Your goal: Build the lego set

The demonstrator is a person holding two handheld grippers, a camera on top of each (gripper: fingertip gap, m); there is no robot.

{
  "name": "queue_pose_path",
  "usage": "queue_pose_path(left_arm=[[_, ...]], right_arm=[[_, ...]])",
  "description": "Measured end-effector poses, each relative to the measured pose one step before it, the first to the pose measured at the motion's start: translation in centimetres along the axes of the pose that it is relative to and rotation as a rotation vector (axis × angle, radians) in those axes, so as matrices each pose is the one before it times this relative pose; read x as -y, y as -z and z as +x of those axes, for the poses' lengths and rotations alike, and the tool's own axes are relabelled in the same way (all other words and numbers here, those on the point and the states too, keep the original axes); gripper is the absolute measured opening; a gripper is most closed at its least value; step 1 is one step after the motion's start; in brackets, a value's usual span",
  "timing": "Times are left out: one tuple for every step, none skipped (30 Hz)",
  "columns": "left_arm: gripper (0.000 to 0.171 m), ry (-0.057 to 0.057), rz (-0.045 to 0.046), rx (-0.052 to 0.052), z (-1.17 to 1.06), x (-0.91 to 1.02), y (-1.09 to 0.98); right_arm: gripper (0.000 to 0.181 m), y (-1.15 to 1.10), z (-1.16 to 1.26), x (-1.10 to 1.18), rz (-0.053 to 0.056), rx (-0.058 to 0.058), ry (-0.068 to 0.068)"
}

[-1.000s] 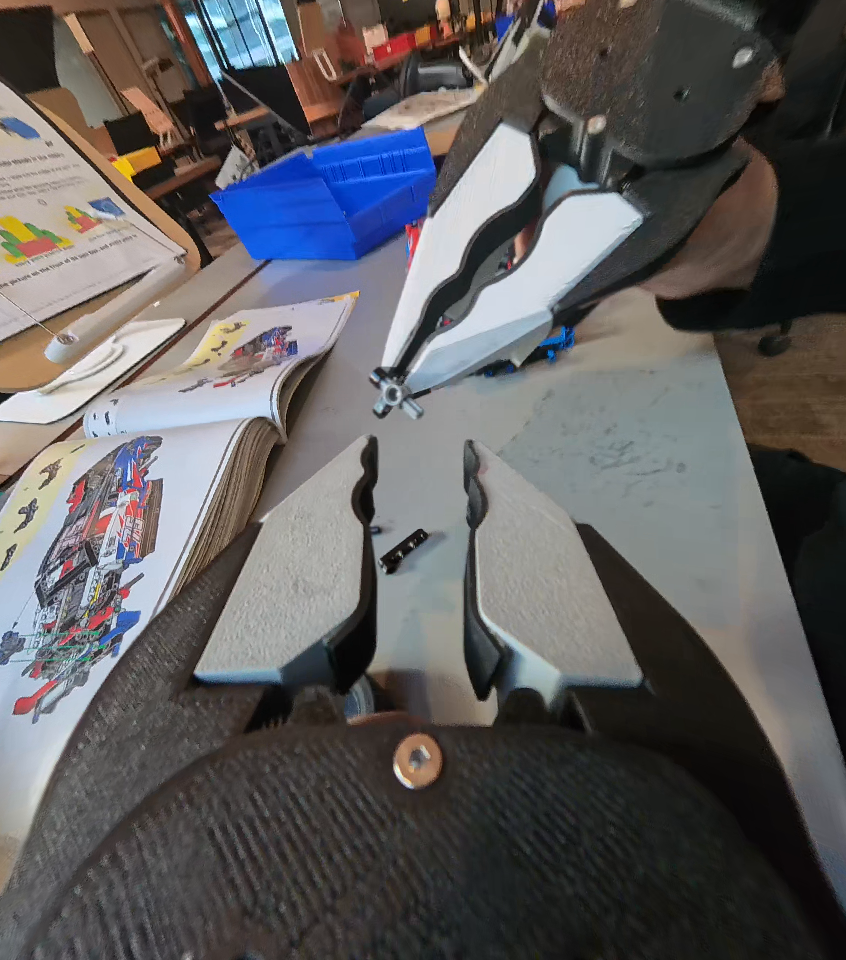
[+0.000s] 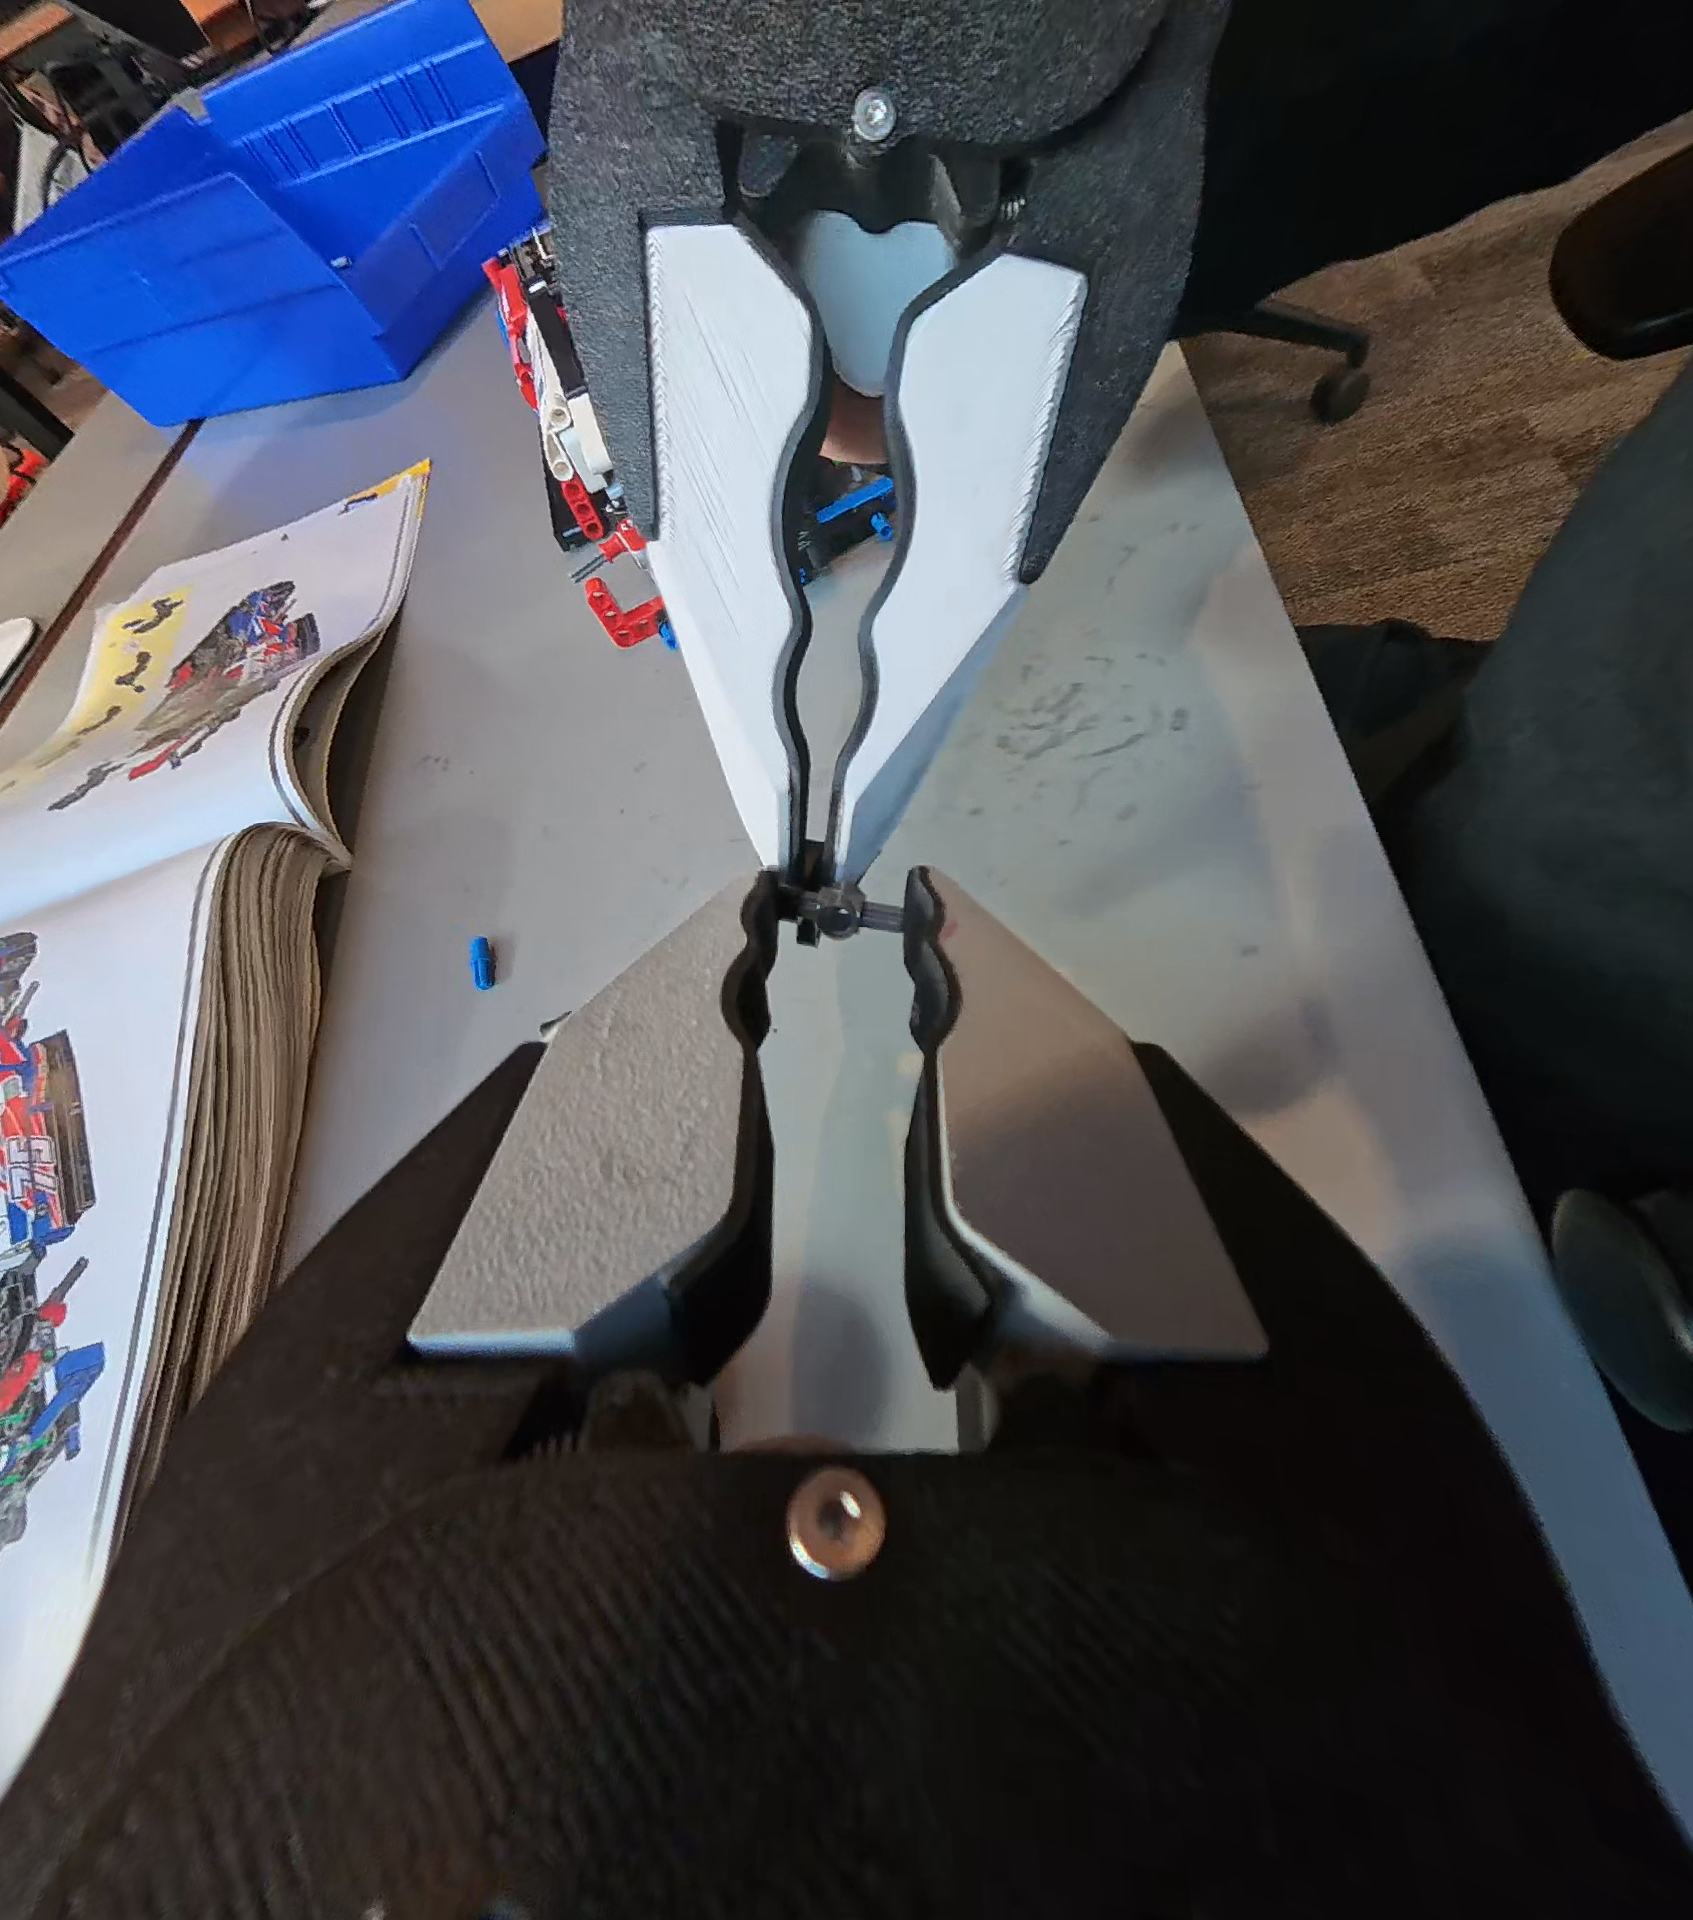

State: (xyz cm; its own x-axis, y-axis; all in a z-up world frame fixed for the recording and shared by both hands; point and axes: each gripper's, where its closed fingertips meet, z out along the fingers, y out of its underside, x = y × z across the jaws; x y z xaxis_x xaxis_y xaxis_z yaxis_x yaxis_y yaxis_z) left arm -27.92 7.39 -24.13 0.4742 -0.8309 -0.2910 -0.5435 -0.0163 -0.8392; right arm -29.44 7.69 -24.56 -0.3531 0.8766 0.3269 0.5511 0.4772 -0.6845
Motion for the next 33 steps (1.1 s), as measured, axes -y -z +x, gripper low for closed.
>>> queue_pose_path(left_arm=[[0.021, 0.0117, 0.00460, -0.0002, -0.044, 0.054, 0.016], [0.021, 0.0074, 0.00089, -0.0104, 0.096, 0.028, 0.037], [0.021, 0.0049, 0.00147, -0.0101, 0.101, -0.015, 0.012], [0.021, 0.0040, 0.00132, 0.0031, -0.068, -0.052, -0.041], [0.021, 0.0036, -0.00230, 0.0068, -0.098, -0.018, -0.049], [0.021, 0.0058, -0.00394, 0.0054, -0.063, 0.009, -0.087], [0.021, 0.0083, -0.01081, 0.0088, -0.125, -0.045, -0.131], [0.022, 0.0000, -0.01506, 0.0208, -0.255, -0.069, -0.106], [0.021, 0.0003, -0.01508, 0.0307, -0.369, -0.107, -0.059], [0.022, 0.0185, -0.02005, 0.0367, -0.493, -0.223, 0.043], [0.023, 0.0346, -0.02347, 0.0178, -0.311, -0.326, 0.091], [0.028, 0.0628, -0.01684, -0.0047, -0.095, -0.277, 0.062], [0.033, 0.0894, -0.01543, -0.0261, 0.099, -0.255, 0.055], [0.034, 0.0974, -0.01084, -0.0350, 0.166, -0.167, 0.084], [0.033, 0.0870, 0.00280, -0.0521, 0.408, 0.011, 0.138], [0.028, 0.0775, 0.00703, -0.0495, 0.399, 0.117, 0.158], [0.028, 0.0574, 0.01265, -0.0444, 0.360, 0.219, 0.156], [0.025, 0.0403, 0.01673, -0.0258, 0.121, 0.256, 0.133], [0.022, 0.0278, 0.02184, -0.0102, -0.059, 0.314, 0.105], [0.020, 0.0179, 0.02075, -0.0119, 0.023, 0.281, 0.068], [0.021, 0.0172, 0.00543, -0.0156, 0.118, 0.111, -0.016], [0.023, 0.0191, 0.00351, -0.0173, 0.190, 0.123, -0.070], [0.023, 0.0130, 0.00769, -0.0157, 0.231, 0.150, -0.057], [0.018, 0.0047, 0.00808, -0.0034, 0.094, 0.153, -0.028], [0.008, -0.0088, 0.00822, 0.0122, -0.077, 0.093, 0.034], [0.006, -0.0246, 0.00113, 0.0150, -0.127, -0.070, 0.005], [0.006, -0.0160, -0.00747, 0.0121, -0.058, -0.170, -0.033], [0.004, -0.0249, -0.01005, 0.0120, -0.045, -0.197, -0.030], [0.004, -0.0455, -0.01183, 0.0080, 0.014, -0.212, -0.025], [0.004, -0.0528, -0.02387, 0.0161, -0.124, -0.382, -0.047], [0.004, -0.0494, -0.02799, 0.0214, -0.246, -0.432, -0.097], [0.004, -0.0578, -0.01268, 0.0036, 0.053, -0.230, -0.080], [0.004, -0.0682, -0.00943, 0.0086, 0.059, -0.198, -0.067]], right_arm=[[0.003, 0.022, 0.043, 0.040, 0.0046, 0.0017, -0.0043], [0.003, -0.002, -0.089, 0.024, 0.0026, 0.0065, -0.0034], [0.003, -0.020, -0.104, -0.003, -0.0006, 0.0020, 0.0014], [0.003, -0.027, 0.049, -0.048, -0.0026, -0.0115, 0.0072], [0.003, -0.023, 0.112, -0.050, -0.0015, -0.0123, 0.0032], [0.003, 0.006, 0.092, -0.093, -0.0019, -0.0017, -0.0030], [0.003, -0.001, 0.145, -0.143, -0.0060, 0.0027, -0.0071], [0.003, -0.058, 0.249, -0.112, -0.0075, -0.0058, -0.0134], [0.003, -0.071, 0.358, -0.050, -0.0084, -0.0202, -0.0110], [0.003, -0.031, 0.490, -0.064, -0.0104, -0.0407, 0.0052], [0.003, 0.041, 0.421, -0.144, -0.0104, -0.0448, 0.0328], [0.003, 0.116, 0.357, -0.057, -0.0041, -0.0465, 0.0441], [0.003, 0.149, 0.228, 0.039, 0.0018, -0.0385, 0.0376], [0.003, 0.119, 0.108, 0.049, -0.0019, -0.0243, 0.0203], [0.003, 0.083, 0.064, 0.032, -0.0047, -0.0155, 0.0061], [0.003, 0.093, 0.154, 0.150, 0.0053, -0.0203, 0.0017], [0.003, 0.125, 0.211, 0.225, 0.0116, -0.0226, 0.0003], [0.003, 0.122, 0.257, 0.200, 0.0097, -0.0220, -0.0046], [0.003, 0.108, 0.149, 0.208, 0.0105, -0.0127, -0.0086], [0.003, 0.086, 0.031, 0.230, 0.0100, -0.0060, -0.0085], [0.003, 0.055, -0.005, 0.217, 0.0078, -0.0077, -0.0008], [0.003, 0.013, -0.090, 0.109, -0.0008, -0.0068, 0.0096], [0.003, -0.001, -0.100, 0.065, -0.0054, -0.0114, 0.0191], [0.003, -0.003, -0.102, 0.097, -0.0021, -0.0127, 0.0214], [0.003, -0.007, -0.146, 0.072, -0.0026, -0.0066, 0.0133], [0.003, 0.053, 0.007, 0.055, -0.0005, -0.0117, 0.0083], [0.004, 0.036, -0.093, -0.014, -0.0015, -0.0010, 0.0076], [0.005, 0.041, -0.166, -0.015, 0.0039, 0.0071, -0.0026], [0.006, 0.066, -0.229, -0.005, 0.0136, 0.0196, -0.0180], [0.008, 0.125, -0.401, 0.006, 0.0202, 0.0430, -0.0338], [0.017, 0.231, -0.528, 0.045, 0.0273, 0.0645, -0.0496], [0.023, 0.285, 0.052, -0.025, 0.0264, 0.0413, -0.0716], [0.026, 0.287, -0.015, -0.112, 0.0242, 0.0604, -0.0885]])
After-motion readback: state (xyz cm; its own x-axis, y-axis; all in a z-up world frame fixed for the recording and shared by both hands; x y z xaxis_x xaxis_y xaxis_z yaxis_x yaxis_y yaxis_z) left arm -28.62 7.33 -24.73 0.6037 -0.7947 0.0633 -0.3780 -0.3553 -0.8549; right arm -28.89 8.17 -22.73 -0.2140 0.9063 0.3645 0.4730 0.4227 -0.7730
